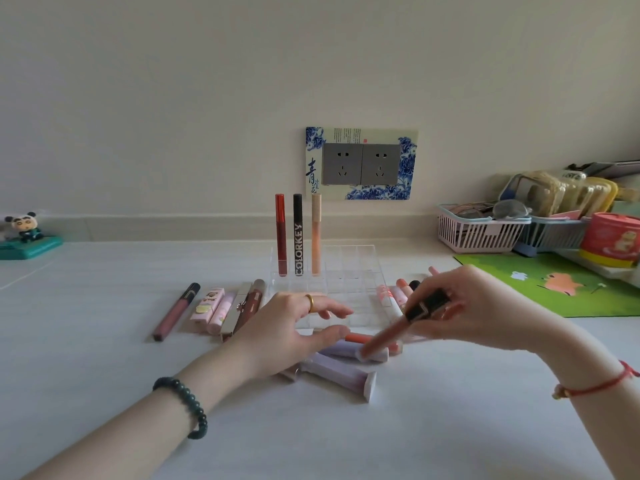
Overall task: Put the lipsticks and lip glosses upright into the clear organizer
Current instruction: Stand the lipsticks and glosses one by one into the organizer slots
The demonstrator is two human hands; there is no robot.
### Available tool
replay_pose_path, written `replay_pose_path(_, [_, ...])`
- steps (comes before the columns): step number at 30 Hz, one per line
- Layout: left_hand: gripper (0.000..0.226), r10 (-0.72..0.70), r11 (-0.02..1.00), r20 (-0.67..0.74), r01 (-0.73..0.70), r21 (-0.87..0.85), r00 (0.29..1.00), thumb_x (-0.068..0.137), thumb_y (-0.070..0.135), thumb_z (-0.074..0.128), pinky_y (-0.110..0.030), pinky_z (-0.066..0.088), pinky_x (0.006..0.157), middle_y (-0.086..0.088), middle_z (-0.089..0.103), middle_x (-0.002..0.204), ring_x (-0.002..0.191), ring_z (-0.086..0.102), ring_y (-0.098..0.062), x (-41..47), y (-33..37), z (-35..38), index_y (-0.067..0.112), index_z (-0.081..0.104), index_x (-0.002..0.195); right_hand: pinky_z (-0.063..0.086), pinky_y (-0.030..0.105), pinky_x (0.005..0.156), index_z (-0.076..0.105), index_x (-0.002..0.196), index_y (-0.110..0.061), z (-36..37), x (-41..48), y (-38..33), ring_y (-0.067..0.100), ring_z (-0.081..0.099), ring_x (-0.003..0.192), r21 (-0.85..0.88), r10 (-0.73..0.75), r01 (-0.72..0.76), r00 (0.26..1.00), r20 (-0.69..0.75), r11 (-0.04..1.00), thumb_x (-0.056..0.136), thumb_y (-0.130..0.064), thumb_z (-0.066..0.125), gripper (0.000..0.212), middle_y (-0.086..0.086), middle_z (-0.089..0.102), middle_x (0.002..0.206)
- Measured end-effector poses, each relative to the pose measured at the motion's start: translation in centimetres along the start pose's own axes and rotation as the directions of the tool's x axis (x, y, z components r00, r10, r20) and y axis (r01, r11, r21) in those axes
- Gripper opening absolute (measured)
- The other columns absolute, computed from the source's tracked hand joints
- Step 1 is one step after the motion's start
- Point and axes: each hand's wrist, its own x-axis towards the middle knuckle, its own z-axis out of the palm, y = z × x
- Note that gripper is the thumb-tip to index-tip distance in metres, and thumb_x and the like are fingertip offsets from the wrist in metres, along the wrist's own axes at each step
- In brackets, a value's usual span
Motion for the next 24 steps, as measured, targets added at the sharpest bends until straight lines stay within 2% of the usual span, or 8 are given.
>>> replay_pose_path(1, [0.020,-0.006,1.000,-0.003,0.006,-0.017,1.000,0.079,0.037,0.065,0.002,0.033,0.084,0.029,0.062,0.101,0.100,0.054,0.011,0.0,0.1,0.0,0.044,0.062,0.097,0.056,0.023,0.061,0.071,0.078,-0.024,0.0,0.1,-0.3,0.005,0.066,0.060,0.080,-0.007,0.010,0.999,-0.046,0.997,0.063,-0.022,0.078,0.016,-0.007,0.072,0.072])
replay_pose_path(4, [0.023,-0.008,0.998,-0.042,0.005,-0.062,0.999,0.079,0.037,0.064,0.002,0.033,0.080,0.031,0.062,0.100,0.097,0.053,0.015,0.2,0.5,0.2,0.044,0.060,0.100,0.056,0.025,0.058,0.070,0.076,-0.019,0.2,0.6,-0.8,0.014,0.067,0.056,0.256,-0.029,0.067,0.989,-0.148,0.964,0.065,-0.012,0.077,0.015,-0.001,0.072,0.069])
replay_pose_path(8, [0.023,-0.020,0.989,-0.185,-0.007,-0.146,0.982,0.080,0.025,0.066,-0.004,0.040,0.076,0.032,0.065,0.083,0.084,0.058,0.012,0.6,0.7,0.0,0.044,0.062,0.093,0.054,0.022,0.054,0.069,0.072,-0.014,1.5,2.3,-2.2,0.011,0.066,0.057,0.409,-0.046,0.151,0.965,-0.257,0.900,0.071,-0.006,0.071,0.008,0.000,0.073,0.067])
replay_pose_path(11, [0.021,-0.043,0.980,-0.274,-0.013,-0.198,0.961,0.077,0.023,0.068,-0.015,0.048,0.077,0.026,0.069,0.083,0.078,0.063,0.004,0.8,0.2,-0.5,0.041,0.066,0.089,0.055,0.019,0.056,0.068,0.075,-0.017,2.8,4.1,-3.3,0.009,0.068,0.061,0.421,-0.057,0.202,0.942,-0.332,0.884,0.073,-0.007,0.070,0.011,0.001,0.073,0.070])
replay_pose_path(13, [0.018,-0.075,0.966,-0.318,-0.010,-0.257,0.945,0.073,0.031,0.068,-0.019,0.051,0.076,0.019,0.072,0.082,0.077,0.065,-0.002,1.1,-0.1,-1.1,0.034,0.069,0.091,0.055,0.017,0.057,0.067,0.078,-0.019,3.4,5.6,-4.1,0.009,0.069,0.064,0.408,-0.068,0.229,0.925,-0.373,0.884,0.075,-0.008,0.069,0.012,-0.004,0.072,0.074])
replay_pose_path(17, [0.021,-0.149,0.940,-0.427,-0.006,-0.341,0.892,0.064,0.045,0.065,-0.013,0.051,0.071,0.016,0.072,0.069,0.068,0.066,-0.004,2.1,-0.6,-2.8,0.033,0.069,0.080,0.058,0.022,0.061,0.069,0.086,-0.011,4.7,9.2,-5.5,0.010,0.069,0.068,0.386,-0.056,0.259,0.884,-0.464,0.886,0.076,-0.010,0.069,0.010,-0.001,0.071,0.078])
replay_pose_path(21, [0.002,-0.215,0.928,-0.474,0.027,-0.372,0.854,0.076,0.028,0.069,-0.012,0.051,0.068,0.014,0.071,0.064,0.069,0.068,-0.005,3.6,-2.1,-4.5,0.028,0.071,0.078,0.058,0.029,0.073,0.071,0.089,-0.009,6.3,12.8,-6.6,0.011,0.068,0.074,0.323,-0.045,0.277,0.816,-0.576,0.905,0.075,-0.013,0.069,0.015,0.002,0.072,0.081])
replay_pose_path(24, [0.005,-0.259,0.922,-0.486,0.064,-0.382,0.835,0.075,0.028,0.070,-0.011,0.048,0.069,0.018,0.071,0.068,0.071,0.068,-0.001,4.2,-3.5,-5.0,0.033,0.069,0.074,0.057,0.029,0.077,0.071,0.092,-0.006,7.4,14.6,-6.6,0.011,0.068,0.075,0.353,0.015,0.248,0.800,-0.600,0.902,0.074,-0.014,0.069,0.020,0.002,0.072,0.082])
